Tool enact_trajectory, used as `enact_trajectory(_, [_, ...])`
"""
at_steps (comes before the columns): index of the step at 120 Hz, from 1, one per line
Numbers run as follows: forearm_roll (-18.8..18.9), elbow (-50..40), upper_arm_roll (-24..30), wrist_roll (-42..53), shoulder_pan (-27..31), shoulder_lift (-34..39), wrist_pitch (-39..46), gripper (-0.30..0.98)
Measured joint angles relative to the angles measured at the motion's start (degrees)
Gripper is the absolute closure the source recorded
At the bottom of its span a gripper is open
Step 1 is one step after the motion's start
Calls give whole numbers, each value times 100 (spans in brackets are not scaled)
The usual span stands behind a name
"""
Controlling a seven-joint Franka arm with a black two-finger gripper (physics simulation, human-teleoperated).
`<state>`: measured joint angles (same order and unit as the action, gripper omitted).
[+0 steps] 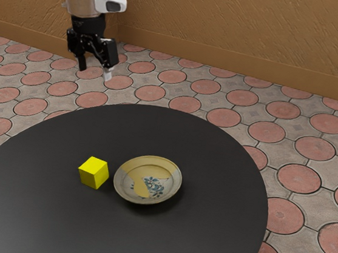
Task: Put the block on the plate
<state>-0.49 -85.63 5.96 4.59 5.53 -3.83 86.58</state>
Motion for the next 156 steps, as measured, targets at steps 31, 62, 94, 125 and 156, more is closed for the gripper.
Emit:
enact_trajectory(31, [4, -198, -13, -162, 20, -103, 170, 0])
enact_trajectory(62, [-246, -752, -514, -197, 36, -839, 826, 0])
enact_trajectory(94, [-356, -762, -662, -179, 21, -1648, 1450, 0])
enact_trajectory(125, [-556, -1269, -777, -123, 10, -1727, 1996, 0])
enact_trajectory(156, [-603, -1928, -780, 1, 3, -1462, 2603, 0])
